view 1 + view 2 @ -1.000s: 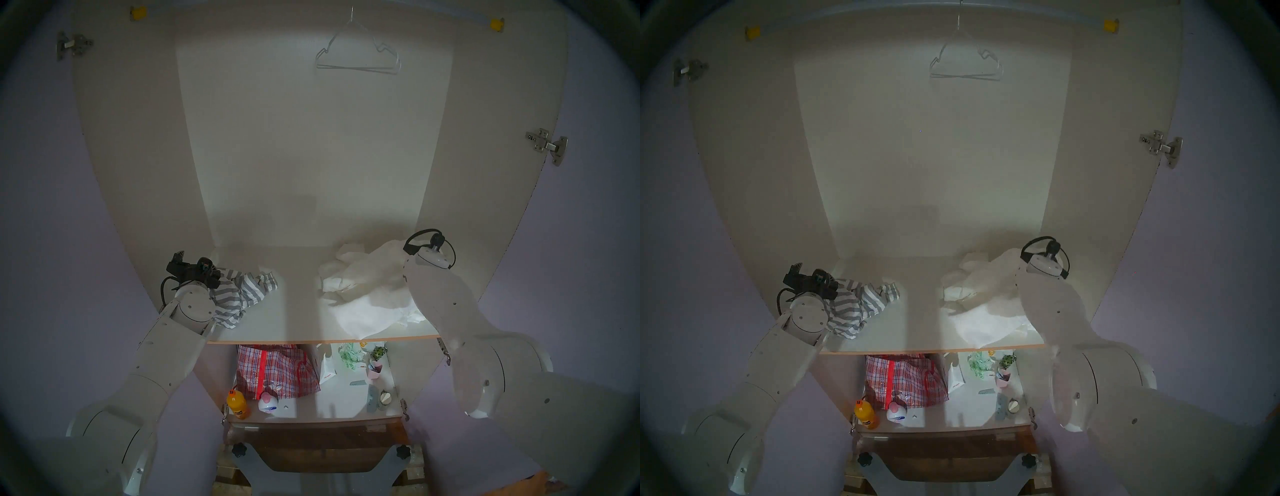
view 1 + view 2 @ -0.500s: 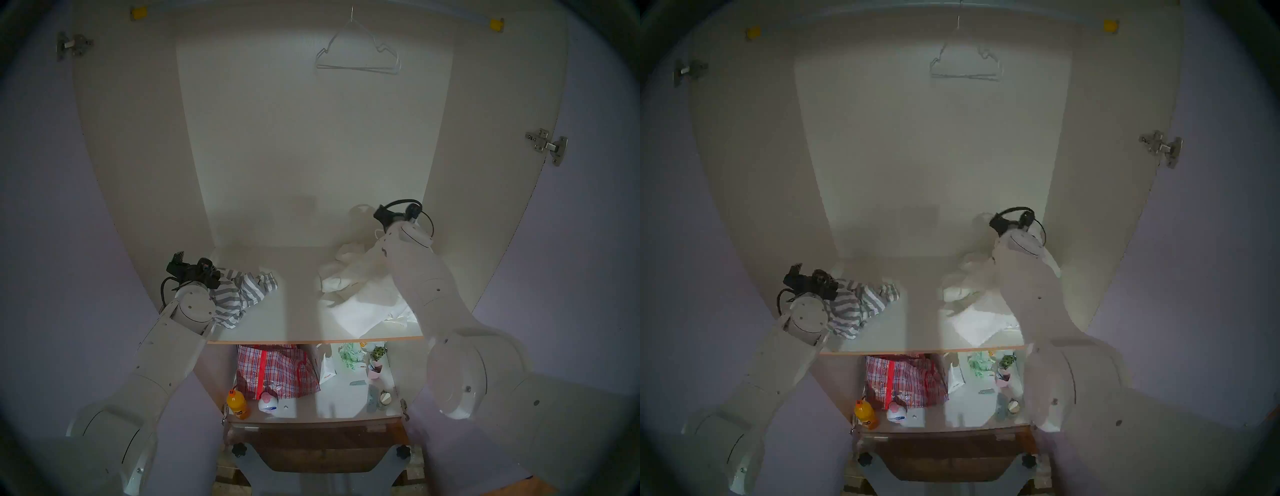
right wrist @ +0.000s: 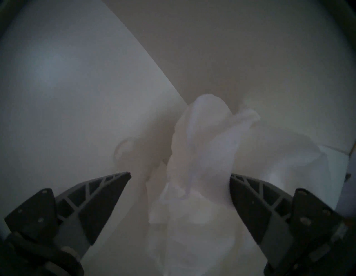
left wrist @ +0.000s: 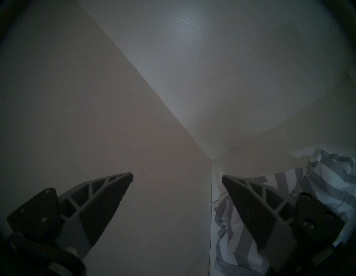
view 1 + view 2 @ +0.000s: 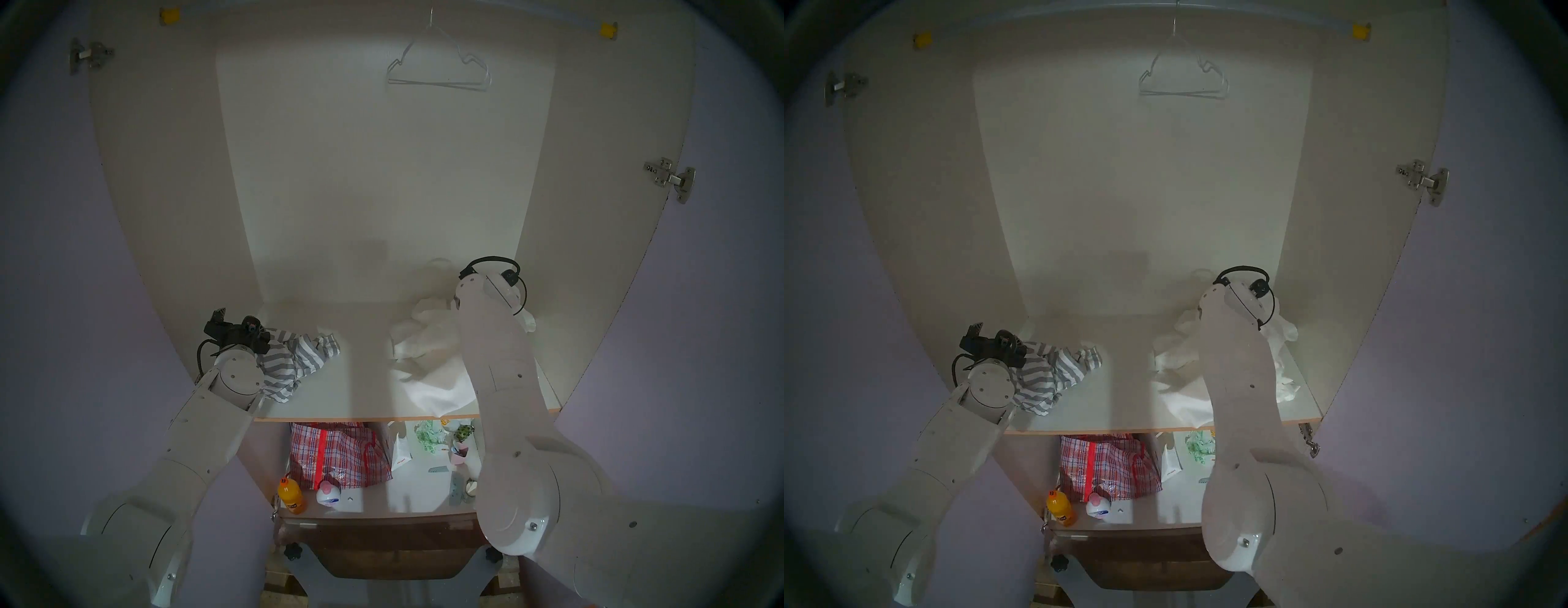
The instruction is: Sort tops into two piles: light colors and dark colors
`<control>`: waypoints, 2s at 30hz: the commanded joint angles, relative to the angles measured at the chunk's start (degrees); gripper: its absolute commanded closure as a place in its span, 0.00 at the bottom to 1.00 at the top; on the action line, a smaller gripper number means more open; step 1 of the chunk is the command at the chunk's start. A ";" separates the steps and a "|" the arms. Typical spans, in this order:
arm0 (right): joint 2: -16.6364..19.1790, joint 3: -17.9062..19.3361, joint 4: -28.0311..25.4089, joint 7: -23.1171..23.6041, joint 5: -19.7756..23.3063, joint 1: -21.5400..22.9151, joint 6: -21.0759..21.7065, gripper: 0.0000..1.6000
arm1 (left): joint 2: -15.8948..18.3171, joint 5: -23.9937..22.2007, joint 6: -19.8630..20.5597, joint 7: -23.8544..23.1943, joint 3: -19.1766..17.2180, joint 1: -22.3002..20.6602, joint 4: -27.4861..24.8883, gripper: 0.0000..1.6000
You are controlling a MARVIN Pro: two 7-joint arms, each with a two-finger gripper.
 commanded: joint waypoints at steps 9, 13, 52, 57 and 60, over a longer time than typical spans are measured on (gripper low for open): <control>-6.39 12.77 -6.20 -21.19 4.89 8.23 9.75 0.00 | 0.20 0.08 -0.16 0.00 -0.06 -1.49 -1.53 0.00; -5.66 4.61 -13.73 -12.70 3.65 3.01 19.00 0.00 | 0.17 0.05 -0.24 0.07 -0.04 -1.52 -1.36 0.00; 29.45 -24.58 -32.01 49.39 -15.99 -27.52 8.60 0.00 | 0.25 -0.15 -0.29 0.30 0.21 -1.66 -1.18 0.00; 28.05 -23.25 -29.40 53.03 -20.94 -28.06 -0.66 0.00 | 0.32 -0.19 -0.21 0.24 0.24 -1.59 -1.38 0.00; 27.21 -22.76 -26.44 53.96 -21.81 -28.27 -10.23 0.00 | 0.36 -0.23 -0.14 0.20 0.26 -1.55 -1.51 0.00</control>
